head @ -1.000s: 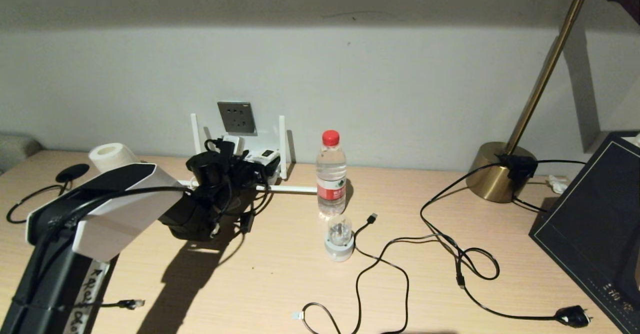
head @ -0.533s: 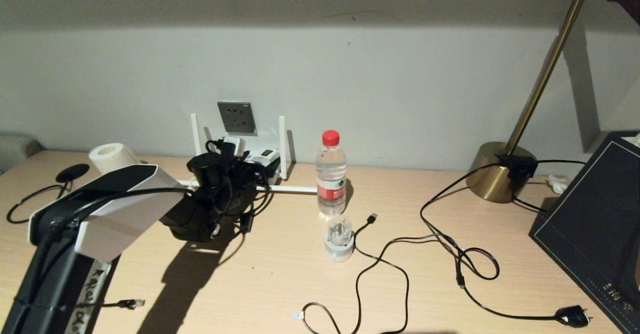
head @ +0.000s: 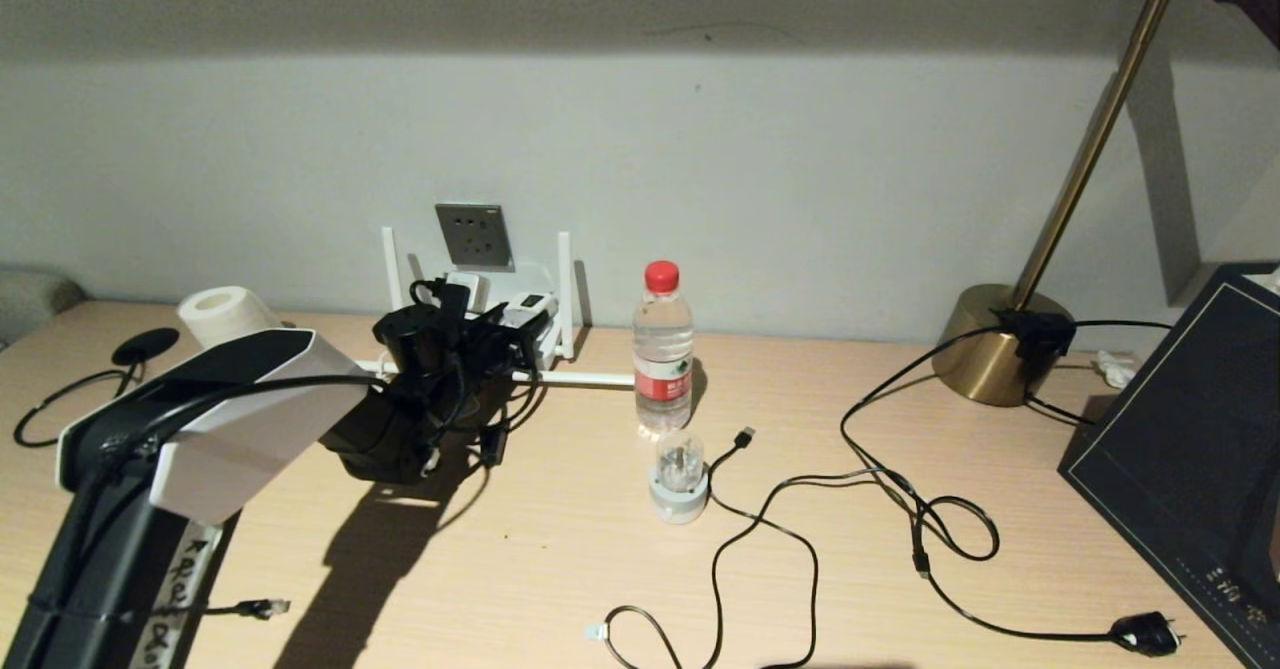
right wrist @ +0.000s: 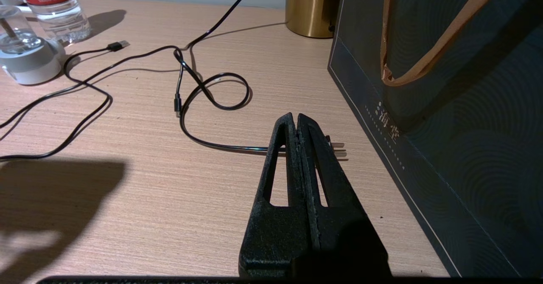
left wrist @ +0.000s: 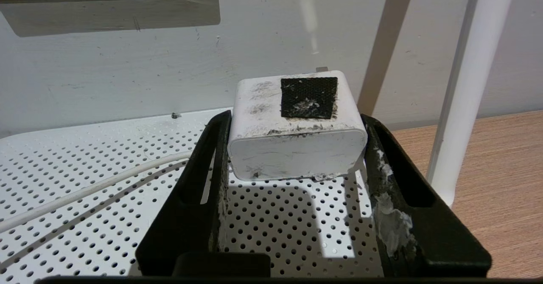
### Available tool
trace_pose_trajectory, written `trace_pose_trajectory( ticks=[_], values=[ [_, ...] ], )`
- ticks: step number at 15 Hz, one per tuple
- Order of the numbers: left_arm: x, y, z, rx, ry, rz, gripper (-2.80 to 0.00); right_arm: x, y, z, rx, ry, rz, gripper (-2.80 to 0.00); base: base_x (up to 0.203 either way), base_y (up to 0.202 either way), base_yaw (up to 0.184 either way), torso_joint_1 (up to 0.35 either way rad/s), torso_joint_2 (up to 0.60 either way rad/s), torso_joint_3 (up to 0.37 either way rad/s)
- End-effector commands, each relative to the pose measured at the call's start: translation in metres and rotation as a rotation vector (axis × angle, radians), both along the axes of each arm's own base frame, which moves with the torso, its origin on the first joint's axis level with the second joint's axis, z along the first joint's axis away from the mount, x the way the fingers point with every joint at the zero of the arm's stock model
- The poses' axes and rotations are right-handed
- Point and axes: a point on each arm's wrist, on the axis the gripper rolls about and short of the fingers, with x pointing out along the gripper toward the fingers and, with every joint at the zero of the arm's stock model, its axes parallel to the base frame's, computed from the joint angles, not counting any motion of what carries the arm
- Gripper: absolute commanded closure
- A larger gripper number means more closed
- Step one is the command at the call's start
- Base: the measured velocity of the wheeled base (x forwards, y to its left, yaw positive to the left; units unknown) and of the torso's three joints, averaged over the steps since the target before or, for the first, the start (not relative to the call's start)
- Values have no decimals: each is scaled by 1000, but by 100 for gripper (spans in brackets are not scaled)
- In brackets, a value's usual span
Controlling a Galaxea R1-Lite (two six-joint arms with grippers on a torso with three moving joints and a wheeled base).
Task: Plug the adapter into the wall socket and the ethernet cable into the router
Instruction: Pick up plug
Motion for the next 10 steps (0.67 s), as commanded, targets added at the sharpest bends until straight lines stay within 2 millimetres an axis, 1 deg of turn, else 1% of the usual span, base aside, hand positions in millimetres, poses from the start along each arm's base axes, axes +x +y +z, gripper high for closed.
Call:
trace_pose_trajectory(
  ticks=[1,3,5,6,8,10],
  values=[
    [-1,0,2,-2,-10,-1,0,1,0,-3,0,10,1,0,0,0,0,0,0,0],
    [-4,1,10,-3,-21,-2,0,1,0,-3,0,10,1,0,0,0,0,0,0,0],
    [-14,3,19,-2,-9,-6,0,1,0,-3,0,10,1,0,0,0,0,0,0,0],
    [-22,4,27,-1,-7,-7,0,1,0,-3,0,10,1,0,0,0,0,0,0,0],
    [-48,9,49,-2,2,-19,0,1,0,-3,0,10,1,0,0,0,0,0,0,0],
    [-81,16,88,-18,-14,-40,0,1,0,-3,0,10,1,0,0,0,0,0,0,0]
  ],
)
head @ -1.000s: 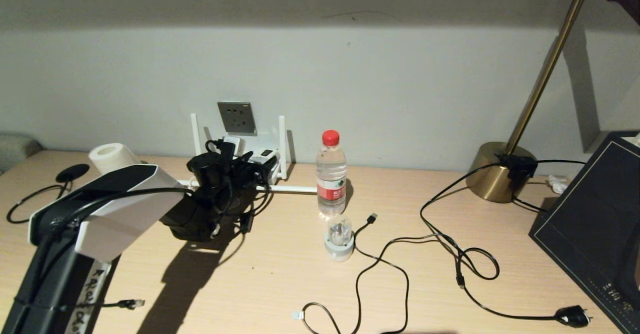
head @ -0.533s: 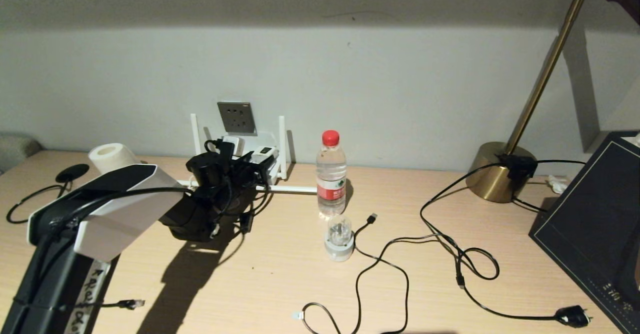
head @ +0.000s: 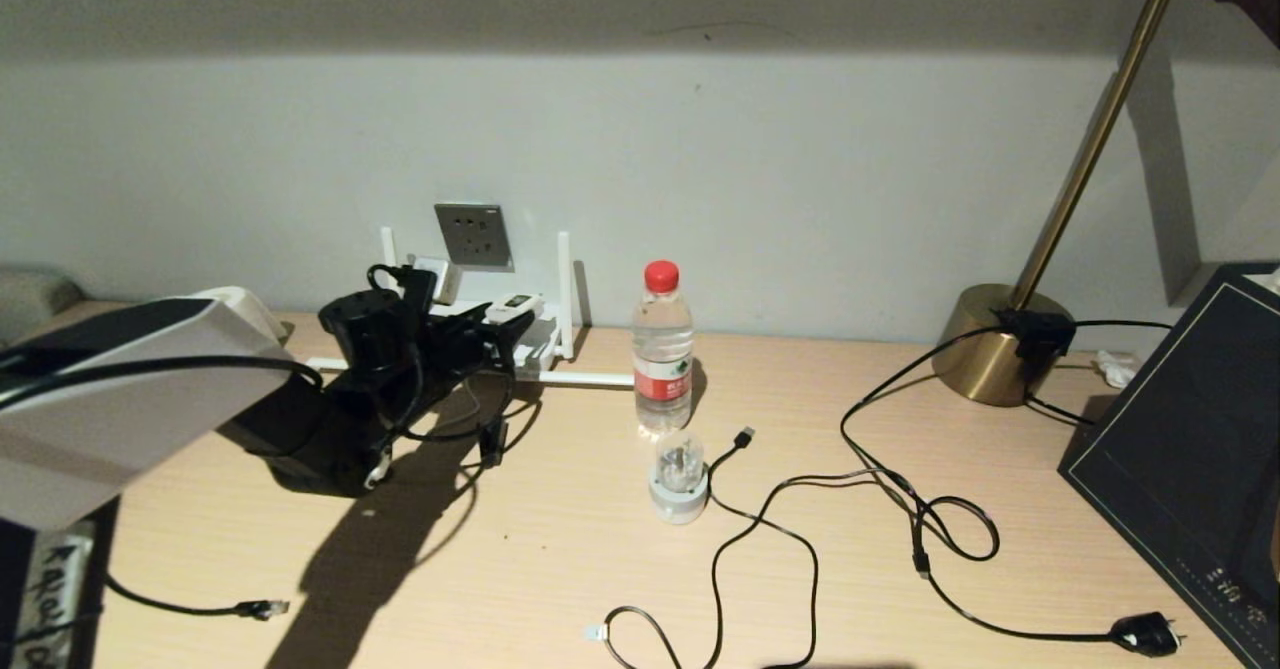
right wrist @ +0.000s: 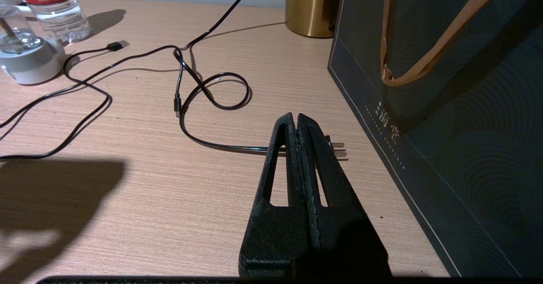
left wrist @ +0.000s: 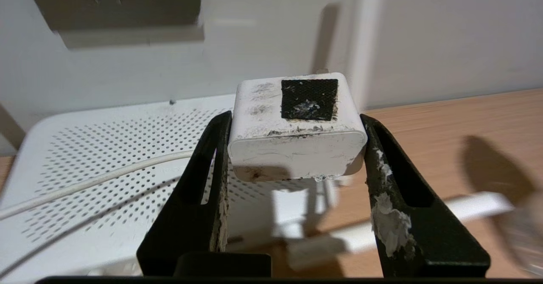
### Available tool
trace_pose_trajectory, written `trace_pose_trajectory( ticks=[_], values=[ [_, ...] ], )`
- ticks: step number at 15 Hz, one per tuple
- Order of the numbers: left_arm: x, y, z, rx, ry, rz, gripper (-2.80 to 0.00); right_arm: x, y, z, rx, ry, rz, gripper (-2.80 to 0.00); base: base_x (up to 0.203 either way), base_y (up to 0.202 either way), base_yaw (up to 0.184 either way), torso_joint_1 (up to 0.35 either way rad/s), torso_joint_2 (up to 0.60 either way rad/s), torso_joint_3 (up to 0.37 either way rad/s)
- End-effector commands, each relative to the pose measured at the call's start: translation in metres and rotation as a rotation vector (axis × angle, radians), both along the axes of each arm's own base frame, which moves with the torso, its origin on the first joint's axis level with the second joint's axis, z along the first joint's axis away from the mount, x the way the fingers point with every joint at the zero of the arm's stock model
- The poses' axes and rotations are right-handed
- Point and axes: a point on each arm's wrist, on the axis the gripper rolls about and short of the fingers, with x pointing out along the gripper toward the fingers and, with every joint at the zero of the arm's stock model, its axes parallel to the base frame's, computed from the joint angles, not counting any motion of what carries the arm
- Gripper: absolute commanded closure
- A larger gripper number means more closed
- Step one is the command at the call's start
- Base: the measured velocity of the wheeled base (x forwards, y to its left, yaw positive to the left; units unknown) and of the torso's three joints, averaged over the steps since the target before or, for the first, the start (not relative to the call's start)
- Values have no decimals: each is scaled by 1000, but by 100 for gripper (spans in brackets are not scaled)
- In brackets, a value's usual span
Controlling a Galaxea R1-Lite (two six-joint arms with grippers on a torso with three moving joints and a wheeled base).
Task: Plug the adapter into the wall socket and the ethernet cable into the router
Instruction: Pick up plug
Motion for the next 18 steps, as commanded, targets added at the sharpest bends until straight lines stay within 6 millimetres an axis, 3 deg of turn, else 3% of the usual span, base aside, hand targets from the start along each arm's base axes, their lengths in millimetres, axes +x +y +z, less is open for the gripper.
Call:
trace_pose_trajectory(
  ticks=[1,3,5,7,9,12,18],
  values=[
    [-41,8,65,-27,-89,-9,0,1,0,-3,-1,10,1,0,0,0,0,0,0,0],
    [-88,17,114,-72,-41,-24,0,1,0,-3,-1,10,1,0,0,0,0,0,0,0],
    [-140,25,141,-151,160,-23,0,1,0,-3,-1,10,1,0,0,0,0,0,0,0],
    [-190,35,144,-361,482,44,0,1,0,-3,-1,10,1,0,0,0,0,0,0,0],
    [-222,41,135,-564,754,160,0,1,0,-3,-1,10,1,0,0,0,0,0,0,0],
    [-229,41,121,-768,986,283,0,1,0,-3,-1,10,1,0,0,0,0,0,0,0],
    [-189,34,100,-1002,1209,463,0,1,0,-3,-1,10,1,0,0,0,0,0,0,0]
  ],
)
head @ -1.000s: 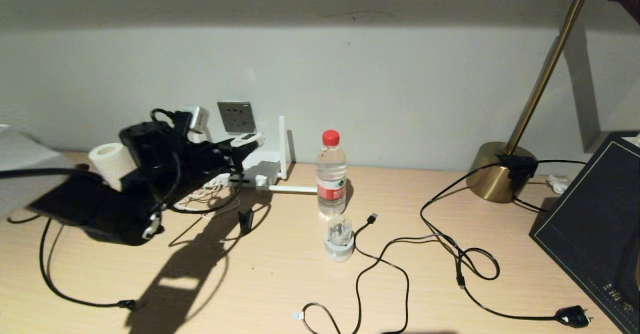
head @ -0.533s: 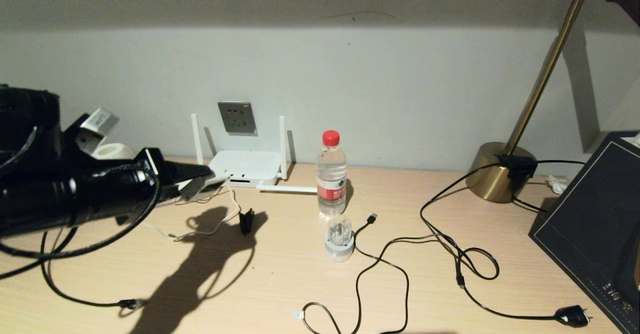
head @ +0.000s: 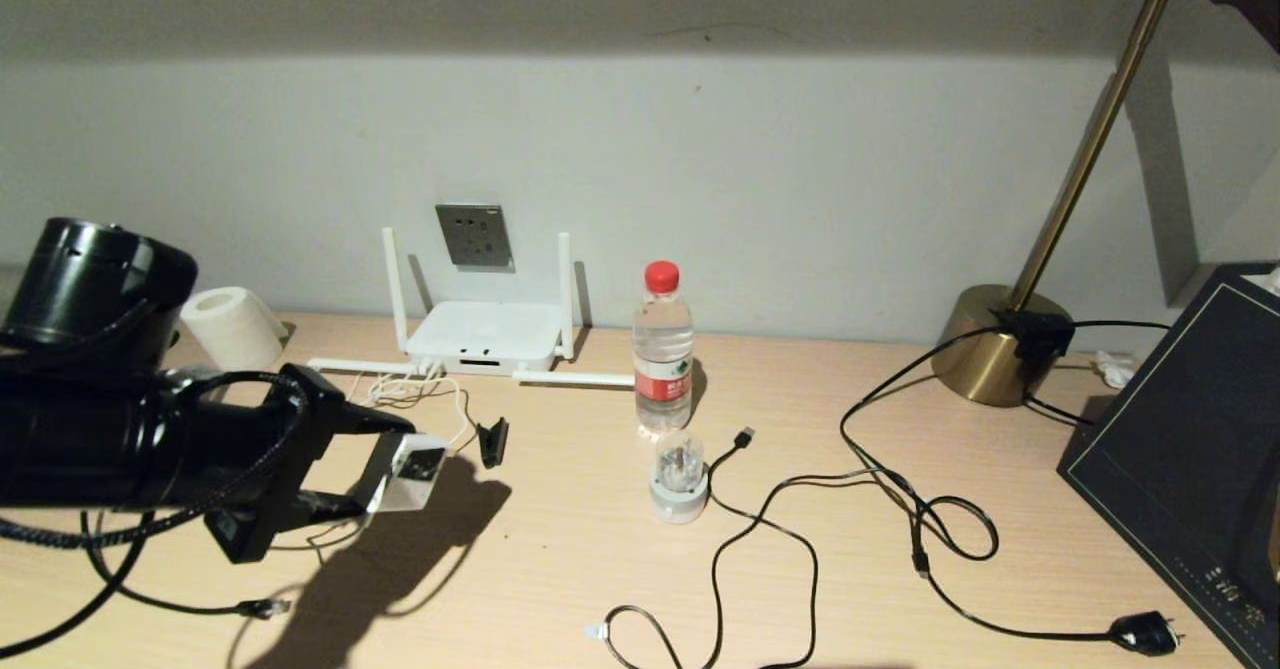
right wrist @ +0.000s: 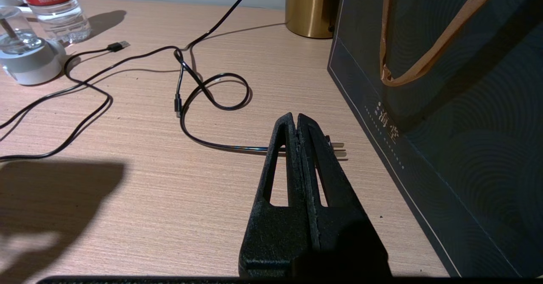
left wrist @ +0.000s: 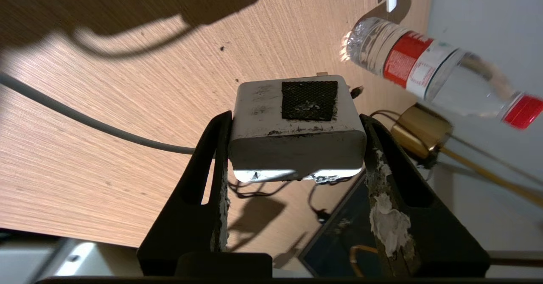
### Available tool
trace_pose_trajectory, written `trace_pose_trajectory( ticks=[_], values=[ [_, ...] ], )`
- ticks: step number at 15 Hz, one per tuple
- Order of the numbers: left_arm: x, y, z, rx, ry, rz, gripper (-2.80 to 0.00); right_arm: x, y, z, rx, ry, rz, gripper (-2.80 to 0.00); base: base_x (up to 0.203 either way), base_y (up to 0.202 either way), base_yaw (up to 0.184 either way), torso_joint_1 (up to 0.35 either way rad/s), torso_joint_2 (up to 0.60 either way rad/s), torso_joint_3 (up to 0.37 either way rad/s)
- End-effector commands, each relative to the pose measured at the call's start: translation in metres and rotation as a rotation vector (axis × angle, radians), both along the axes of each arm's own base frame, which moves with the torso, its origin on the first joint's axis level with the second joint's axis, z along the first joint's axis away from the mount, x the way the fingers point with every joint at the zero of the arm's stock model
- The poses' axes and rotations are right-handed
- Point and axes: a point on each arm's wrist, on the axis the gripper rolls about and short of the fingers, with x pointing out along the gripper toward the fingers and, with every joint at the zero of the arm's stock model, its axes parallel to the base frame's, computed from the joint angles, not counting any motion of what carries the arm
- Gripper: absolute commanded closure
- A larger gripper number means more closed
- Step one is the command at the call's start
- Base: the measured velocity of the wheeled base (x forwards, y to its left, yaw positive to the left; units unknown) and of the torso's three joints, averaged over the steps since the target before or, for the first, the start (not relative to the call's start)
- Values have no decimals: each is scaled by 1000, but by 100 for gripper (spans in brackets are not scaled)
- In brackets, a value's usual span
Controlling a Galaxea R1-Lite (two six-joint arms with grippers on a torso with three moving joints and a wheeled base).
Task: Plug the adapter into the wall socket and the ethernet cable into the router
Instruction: Pick up plug
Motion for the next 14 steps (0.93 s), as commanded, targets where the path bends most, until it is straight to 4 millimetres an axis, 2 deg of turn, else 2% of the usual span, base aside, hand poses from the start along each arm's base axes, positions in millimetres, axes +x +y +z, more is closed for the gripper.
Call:
trace_pose_trajectory(
  ticks=[1,2,6,10,14],
  values=[
    [17,-3,-10,-23,69,22,0,1,0,-3,-1,10,1,0,0,0,0,0,0,0],
    [23,-4,-13,-36,92,33,0,1,0,-3,-1,10,1,0,0,0,0,0,0,0],
    [45,1,-45,-54,221,70,0,1,0,-3,-1,10,1,0,0,0,0,0,0,0],
    [61,22,-60,-102,248,125,0,1,0,-3,-1,10,1,0,0,0,0,0,0,0],
    [64,24,-76,-96,298,129,0,1,0,-3,-1,10,1,0,0,0,0,0,0,0]
  ],
)
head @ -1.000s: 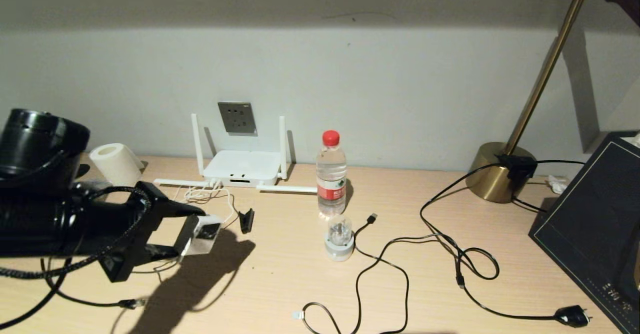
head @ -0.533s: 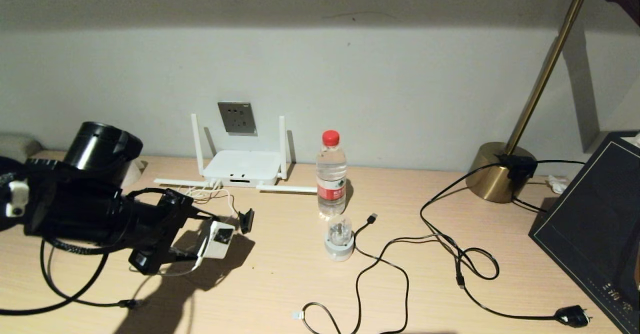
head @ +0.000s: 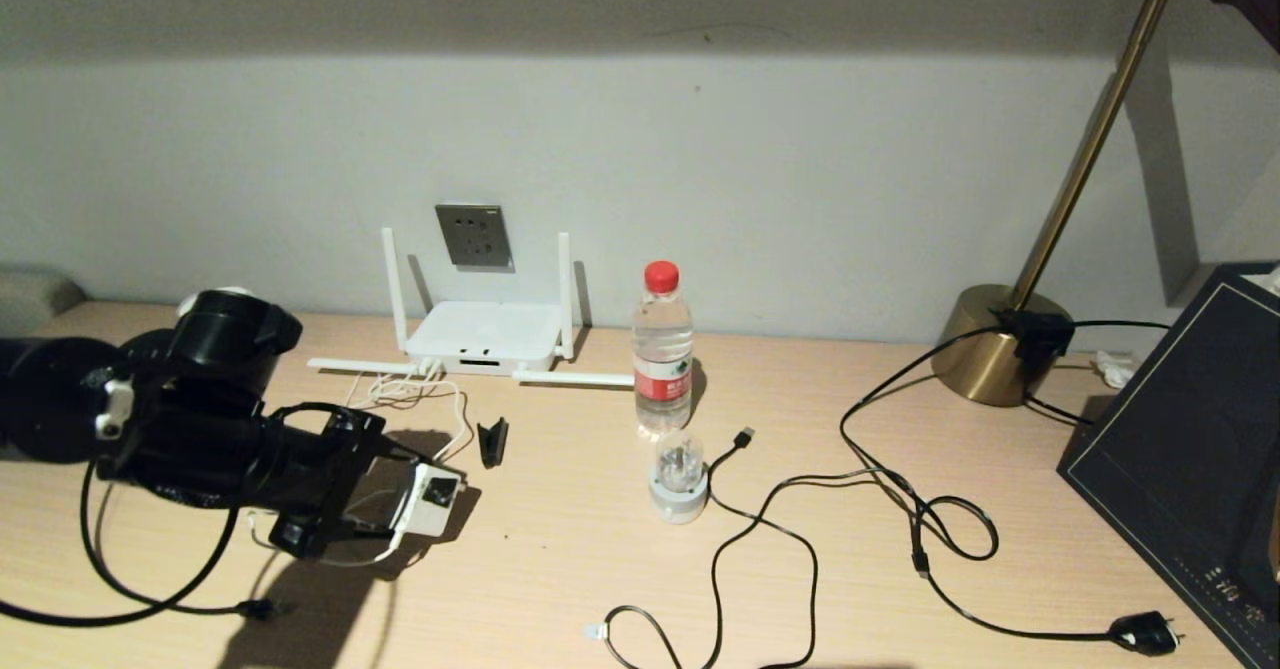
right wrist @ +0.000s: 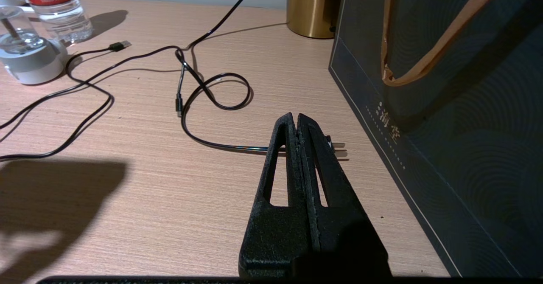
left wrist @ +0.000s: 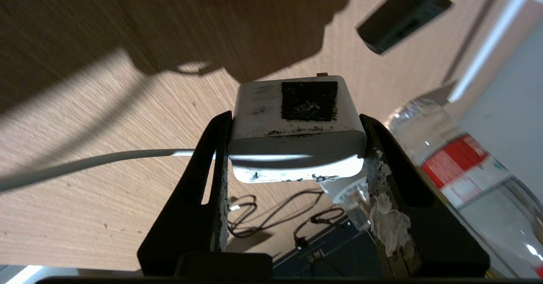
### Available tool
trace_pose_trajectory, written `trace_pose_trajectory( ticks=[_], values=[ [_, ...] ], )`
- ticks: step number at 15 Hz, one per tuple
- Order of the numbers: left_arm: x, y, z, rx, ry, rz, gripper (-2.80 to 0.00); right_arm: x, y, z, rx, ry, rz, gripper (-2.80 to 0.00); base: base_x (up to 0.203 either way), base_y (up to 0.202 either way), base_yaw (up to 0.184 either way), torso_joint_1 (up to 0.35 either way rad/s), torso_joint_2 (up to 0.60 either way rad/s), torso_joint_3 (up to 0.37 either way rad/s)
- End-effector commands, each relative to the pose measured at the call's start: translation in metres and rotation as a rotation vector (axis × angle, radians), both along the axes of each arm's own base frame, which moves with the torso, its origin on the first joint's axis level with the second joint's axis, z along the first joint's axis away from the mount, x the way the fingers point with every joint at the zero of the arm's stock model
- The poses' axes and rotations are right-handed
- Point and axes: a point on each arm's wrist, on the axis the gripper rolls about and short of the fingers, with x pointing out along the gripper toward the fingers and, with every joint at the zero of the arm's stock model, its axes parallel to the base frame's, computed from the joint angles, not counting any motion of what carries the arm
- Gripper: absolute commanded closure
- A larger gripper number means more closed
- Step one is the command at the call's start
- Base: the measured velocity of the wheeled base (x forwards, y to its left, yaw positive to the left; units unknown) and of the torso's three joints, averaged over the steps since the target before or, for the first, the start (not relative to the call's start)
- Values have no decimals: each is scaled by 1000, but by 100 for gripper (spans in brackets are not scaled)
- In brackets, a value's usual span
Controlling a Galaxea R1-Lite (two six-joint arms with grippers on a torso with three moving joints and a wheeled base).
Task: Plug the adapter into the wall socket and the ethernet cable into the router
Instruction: Pick up plug
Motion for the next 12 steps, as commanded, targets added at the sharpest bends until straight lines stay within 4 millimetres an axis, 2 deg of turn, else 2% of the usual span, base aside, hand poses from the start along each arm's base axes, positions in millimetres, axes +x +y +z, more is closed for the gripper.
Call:
trace_pose_trajectory(
  ticks=[1,4,12],
  values=[
    [6,0,-15,1,45,8,0,1,0,-3,-1,10,1,0,0,0,0,0,0,0],
    [10,0,-19,22,3,20,0,1,0,-3,-1,10,1,0,0,0,0,0,0,0],
    [8,-7,-8,145,-55,-2,0,1,0,-3,-1,10,1,0,0,0,0,0,0,0]
  ],
)
